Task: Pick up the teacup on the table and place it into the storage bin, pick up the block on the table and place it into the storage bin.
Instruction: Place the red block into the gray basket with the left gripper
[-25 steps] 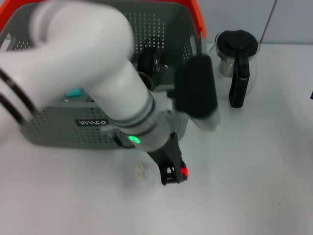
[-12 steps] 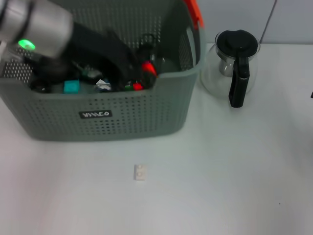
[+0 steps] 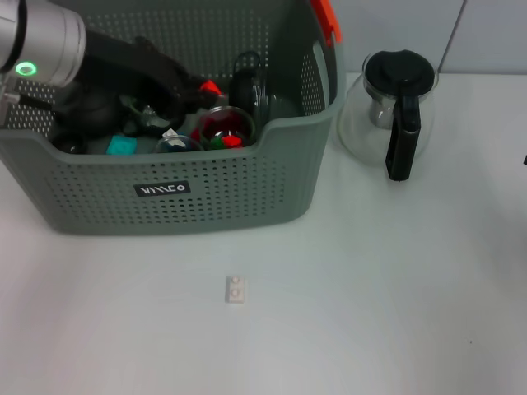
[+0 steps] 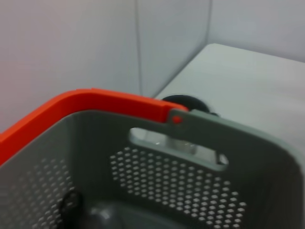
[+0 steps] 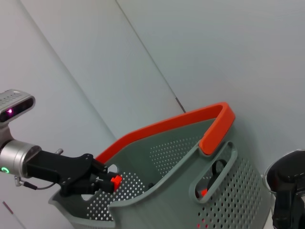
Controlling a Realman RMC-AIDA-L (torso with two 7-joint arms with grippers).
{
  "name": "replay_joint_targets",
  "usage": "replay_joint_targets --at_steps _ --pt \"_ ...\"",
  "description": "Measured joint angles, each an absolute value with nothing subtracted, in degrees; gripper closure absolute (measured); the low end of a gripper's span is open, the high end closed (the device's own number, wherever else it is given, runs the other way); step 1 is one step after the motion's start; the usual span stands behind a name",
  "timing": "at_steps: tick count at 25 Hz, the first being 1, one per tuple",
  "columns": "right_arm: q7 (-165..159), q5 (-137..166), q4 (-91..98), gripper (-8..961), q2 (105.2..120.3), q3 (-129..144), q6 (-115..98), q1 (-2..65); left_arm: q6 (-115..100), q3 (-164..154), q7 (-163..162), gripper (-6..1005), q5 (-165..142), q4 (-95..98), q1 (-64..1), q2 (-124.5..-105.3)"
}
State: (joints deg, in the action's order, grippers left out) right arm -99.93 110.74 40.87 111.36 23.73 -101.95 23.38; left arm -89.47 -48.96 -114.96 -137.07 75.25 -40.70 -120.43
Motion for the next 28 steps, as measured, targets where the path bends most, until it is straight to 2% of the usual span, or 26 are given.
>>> replay_joint_targets --at_steps 4,12,21,28 --pt "-99.93 110.74 40.87 130 111.36 23.73 -101.95 23.42 -86.8 -49.46 -116.19 818 -142.59 75.01 -41.04 -120.35" --pt "-100.02 110.74 40.87 130 111.36 23.78 -102.08 23.7 -79.74 -53.94 -119.5 818 -154.25 74.13 -41.36 -122.01" --pt "-100.4 110.74 40.87 130 111.44 23.78 -102.3 23.65 -77.61 -55.07 -120.79 816 -156.53 73.55 -41.61 -123.0" --pt "-100.45 110.74 40.87 129 111.38 23.74 -102.31 23.8 -79.46 -54.04 -120.34 579 -146.56 83.36 -36.54 -123.88"
